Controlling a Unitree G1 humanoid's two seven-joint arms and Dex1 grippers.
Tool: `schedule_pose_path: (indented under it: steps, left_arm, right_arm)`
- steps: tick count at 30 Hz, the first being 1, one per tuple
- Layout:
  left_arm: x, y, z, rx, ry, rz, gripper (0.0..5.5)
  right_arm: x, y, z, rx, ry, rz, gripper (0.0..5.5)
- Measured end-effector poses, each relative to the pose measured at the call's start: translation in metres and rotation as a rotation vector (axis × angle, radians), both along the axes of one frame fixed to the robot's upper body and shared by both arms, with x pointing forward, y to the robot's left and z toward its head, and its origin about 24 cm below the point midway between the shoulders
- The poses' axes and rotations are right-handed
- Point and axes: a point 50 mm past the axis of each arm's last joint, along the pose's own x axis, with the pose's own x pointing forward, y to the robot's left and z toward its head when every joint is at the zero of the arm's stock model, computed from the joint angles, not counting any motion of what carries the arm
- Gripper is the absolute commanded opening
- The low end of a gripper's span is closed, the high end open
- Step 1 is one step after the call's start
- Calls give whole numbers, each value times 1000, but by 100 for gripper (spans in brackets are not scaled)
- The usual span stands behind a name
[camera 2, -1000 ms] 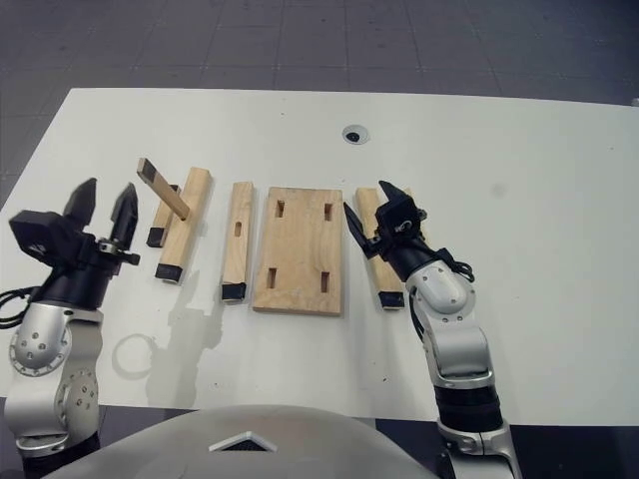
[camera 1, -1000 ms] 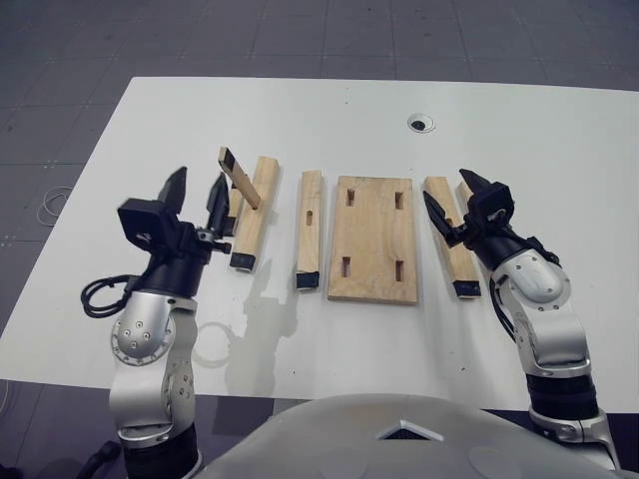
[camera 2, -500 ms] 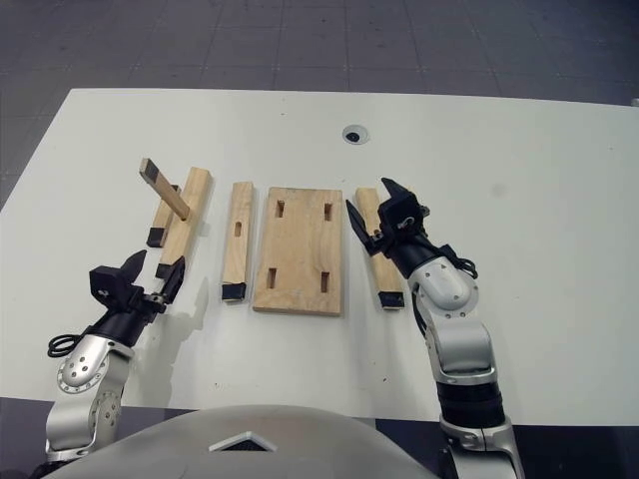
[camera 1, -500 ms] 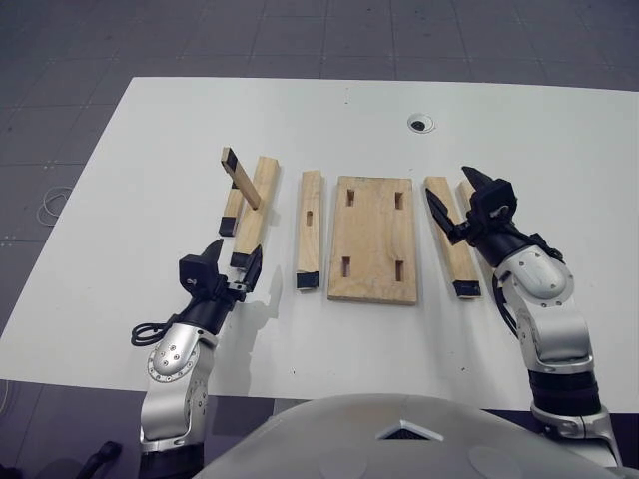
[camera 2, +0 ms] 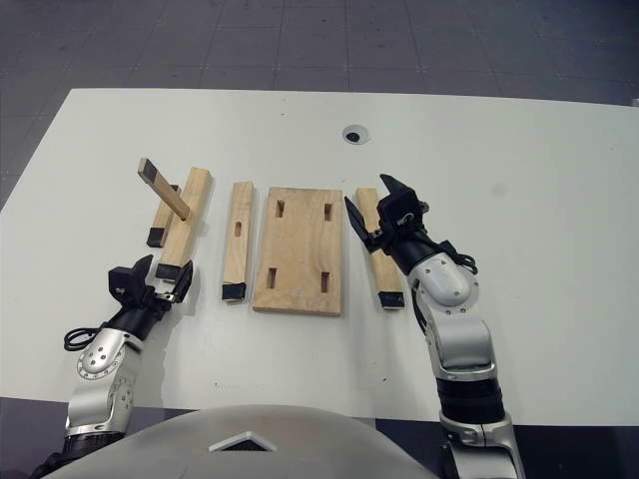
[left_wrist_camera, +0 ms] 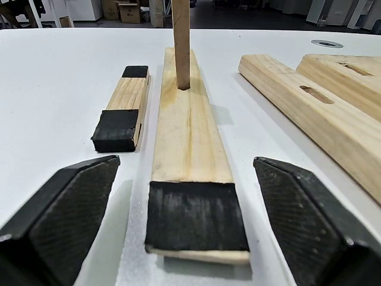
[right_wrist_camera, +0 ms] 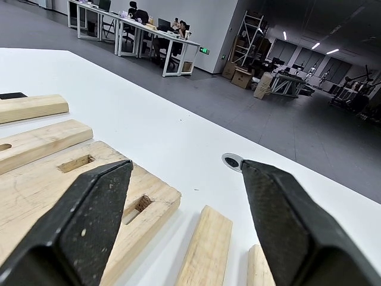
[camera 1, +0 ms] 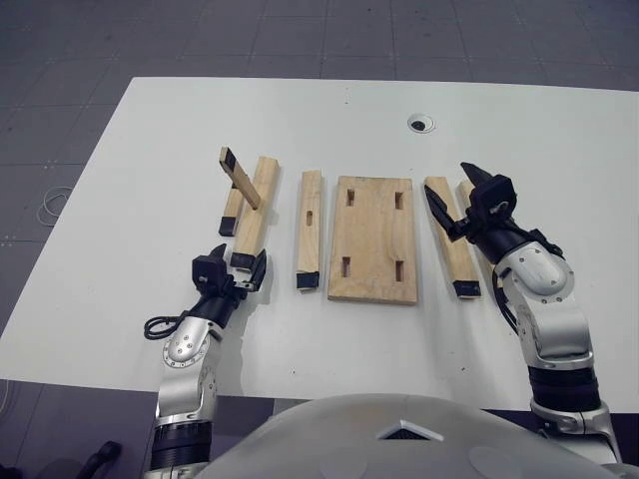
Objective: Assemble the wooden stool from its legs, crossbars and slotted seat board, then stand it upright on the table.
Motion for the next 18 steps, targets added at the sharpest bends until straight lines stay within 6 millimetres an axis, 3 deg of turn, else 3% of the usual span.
schedule_pose_path:
  steps: [5, 13, 18]
  left_arm:
    - [8, -3, -2, 2, -29, -26, 342]
    - [0, -8, -6, 22, -41, -48, 212]
    - [0, -8, -6, 31, -40, -47, 198]
  right_arm:
    - [1, 0, 1, 1, -3, 1, 334]
    - [1, -2, 2, -1, -7, -4, 334]
    - [1, -2, 2, -1, -4, -6, 334]
